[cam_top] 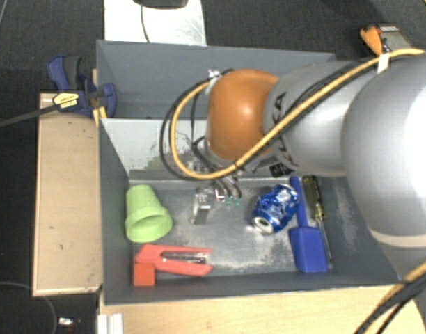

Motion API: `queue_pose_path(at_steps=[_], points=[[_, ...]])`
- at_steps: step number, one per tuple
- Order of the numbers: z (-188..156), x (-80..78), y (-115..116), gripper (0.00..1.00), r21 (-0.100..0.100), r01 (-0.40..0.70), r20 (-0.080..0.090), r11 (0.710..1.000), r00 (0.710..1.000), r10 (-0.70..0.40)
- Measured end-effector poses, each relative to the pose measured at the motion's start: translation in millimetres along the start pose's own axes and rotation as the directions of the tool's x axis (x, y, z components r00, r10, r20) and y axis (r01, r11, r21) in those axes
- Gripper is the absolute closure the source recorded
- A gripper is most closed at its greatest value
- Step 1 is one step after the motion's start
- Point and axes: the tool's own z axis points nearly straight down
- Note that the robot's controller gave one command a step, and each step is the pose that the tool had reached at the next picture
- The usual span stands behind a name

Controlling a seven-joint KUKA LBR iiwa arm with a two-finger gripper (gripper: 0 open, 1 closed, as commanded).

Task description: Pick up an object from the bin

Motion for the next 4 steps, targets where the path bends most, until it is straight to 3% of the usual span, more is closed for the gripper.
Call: queue_pose_path(at_steps=[1,2,3,4], points=[[0,-0.7,-5,0.0,0.004,-0.005,0.0,1.0,1.0,0.005],[16,9.8,57,0.0,-0.001,-0.052,0.001,0.999,0.999,0.052],[34,15.0,97,0.0,0.001,-0.05,0.01,0.999,0.999,0.05],[31,18.5,92,0.0,0.002,-0.303,0.006,0.953,0.953,0.303]])
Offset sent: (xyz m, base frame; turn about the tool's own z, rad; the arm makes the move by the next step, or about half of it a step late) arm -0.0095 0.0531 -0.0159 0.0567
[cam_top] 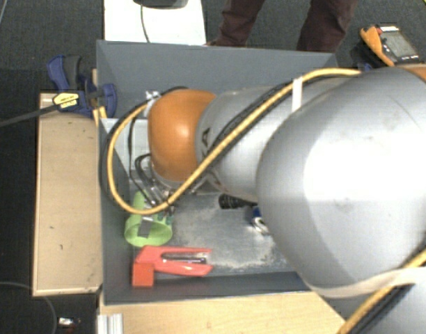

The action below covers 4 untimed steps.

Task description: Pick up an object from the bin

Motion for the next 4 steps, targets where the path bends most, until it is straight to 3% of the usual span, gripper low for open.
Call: queue_pose_path(at_steps=[1,2,3,4], points=[[27,-4.7,8,0.0,-0.013,0.194,0.013,0.981,0.981,-0.194],[13,-6.1,-5,1.0,-0.003,0.166,0.005,0.986,0.986,-0.166],[12,-6.0,-5,1.0,-0.003,0.167,0.005,0.986,0.986,-0.167],[-22,-4.3,-7,1.0,0.001,0.168,-0.003,0.986,0.986,-0.168]])
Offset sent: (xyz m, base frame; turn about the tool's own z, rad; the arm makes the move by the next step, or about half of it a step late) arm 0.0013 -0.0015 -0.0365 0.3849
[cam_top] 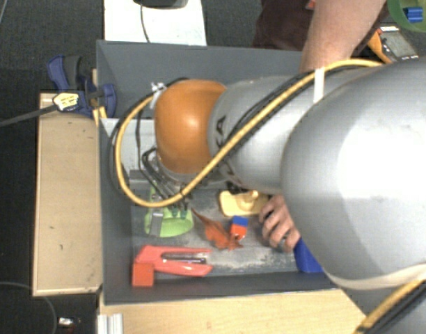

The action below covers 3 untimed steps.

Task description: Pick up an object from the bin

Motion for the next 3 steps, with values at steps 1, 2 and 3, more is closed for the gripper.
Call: queue_pose_path(at_steps=[1,2,3], points=[[-30,-2.4,1,1.0,-0.004,0.002,0.008,1.0,1.0,-0.002],[-32,-1.8,1,1.0,-0.004,0.003,0.006,1.0,1.0,-0.003],[-43,-2.1,1,1.0,-0.004,0.005,0.007,1.0,1.0,-0.005]])
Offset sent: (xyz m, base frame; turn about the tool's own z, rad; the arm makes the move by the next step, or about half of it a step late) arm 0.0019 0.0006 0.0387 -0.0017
